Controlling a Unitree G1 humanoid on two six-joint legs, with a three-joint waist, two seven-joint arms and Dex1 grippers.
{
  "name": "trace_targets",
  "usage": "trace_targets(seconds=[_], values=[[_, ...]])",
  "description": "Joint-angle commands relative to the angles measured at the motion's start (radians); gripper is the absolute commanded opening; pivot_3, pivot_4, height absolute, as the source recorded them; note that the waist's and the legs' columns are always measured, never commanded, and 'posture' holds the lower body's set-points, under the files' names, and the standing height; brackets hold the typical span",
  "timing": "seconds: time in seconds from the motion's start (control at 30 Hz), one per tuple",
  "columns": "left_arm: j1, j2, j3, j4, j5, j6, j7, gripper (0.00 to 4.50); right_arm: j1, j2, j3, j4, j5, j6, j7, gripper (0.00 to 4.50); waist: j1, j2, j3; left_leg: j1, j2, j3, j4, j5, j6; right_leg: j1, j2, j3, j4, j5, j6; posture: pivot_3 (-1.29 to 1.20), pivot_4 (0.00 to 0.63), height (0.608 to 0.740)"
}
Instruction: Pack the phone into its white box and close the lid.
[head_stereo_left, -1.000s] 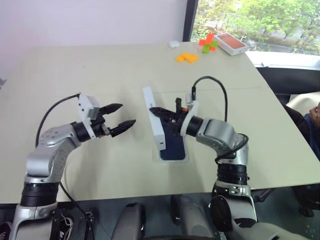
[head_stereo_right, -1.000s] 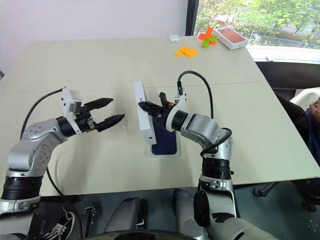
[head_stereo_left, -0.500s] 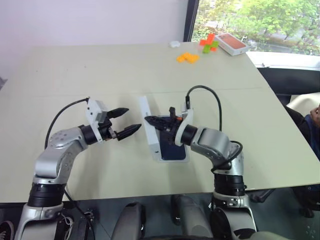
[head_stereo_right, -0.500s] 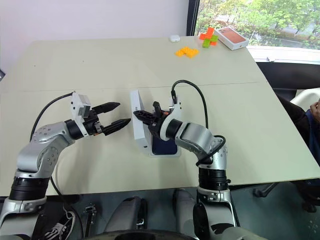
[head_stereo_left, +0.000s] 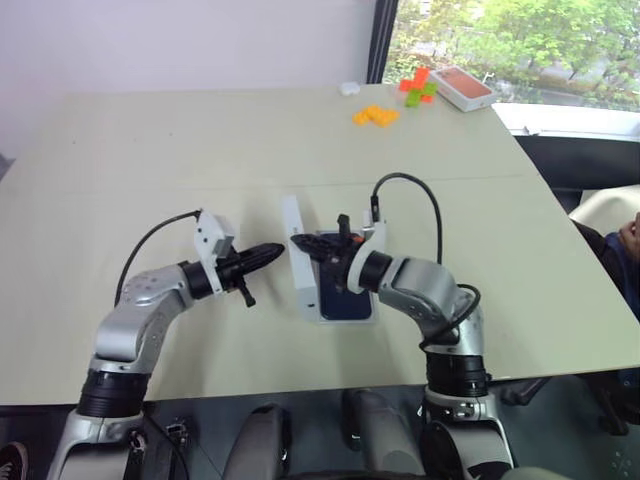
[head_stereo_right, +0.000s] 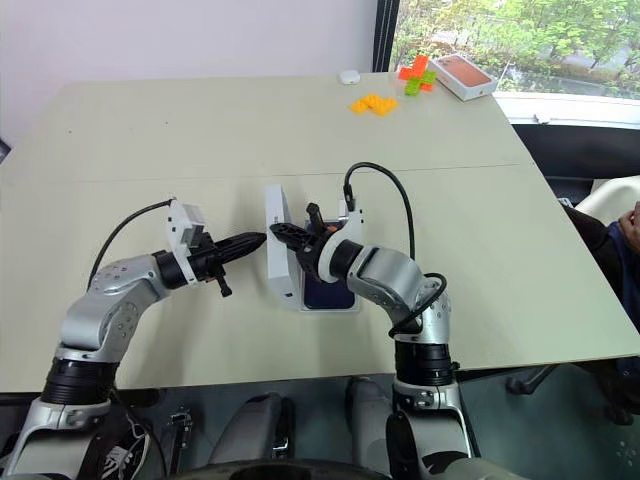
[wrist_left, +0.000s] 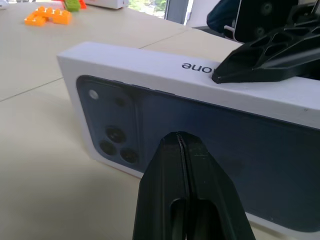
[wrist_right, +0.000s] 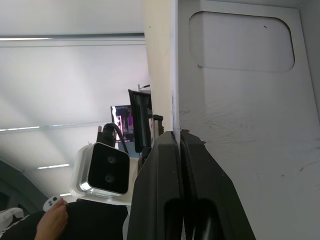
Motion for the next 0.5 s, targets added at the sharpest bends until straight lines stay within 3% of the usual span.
trace_targets(seconds=[0.03,0.2,0.3,0.5], values=[[-0.014,-0.016,-0.011,-0.004,0.007,-0.023,0.004,0.03,-0.018,-0.06,0.02,-0.033,-0.01,-0.008,0.049,0.0,0.001,0.0,0.0,0.0,0.0,0.0,0.0,0.0,0.0,0.0,0.0,0.0,0.0,0.0,0.0,0.0,0.15,0.74],[-0.006,-0.034,-0.028,-0.008,0.016,-0.029,0.001,0.03,-0.007,-0.118,0.03,-0.05,0.014,-0.013,0.099,0.0,0.001,0.0,0.0,0.0,0.0,0.0,0.0,0.0,0.0,0.0,0.0,0.0,-0.001,0.0,0.0,0.0,0.15,0.74],[-0.007,-0.038,-0.032,-0.007,0.019,-0.033,0.002,0.0,0.002,-0.139,0.035,-0.055,0.015,-0.003,0.117,0.98,0.001,0.0,0.0,0.0,0.0,0.0,0.0,0.0,0.0,0.0,0.0,0.0,-0.001,0.0,0.0,0.0,0.15,0.74],[-0.013,-0.041,-0.026,0.001,0.019,-0.036,-0.001,0.0,-0.002,-0.199,0.043,-0.058,0.015,0.007,0.136,3.96,0.0,0.0,0.0,0.0,0.0,0.001,0.0,0.0,0.0,0.0,0.0,0.001,-0.001,0.0,0.0,0.0,0.15,0.74]])
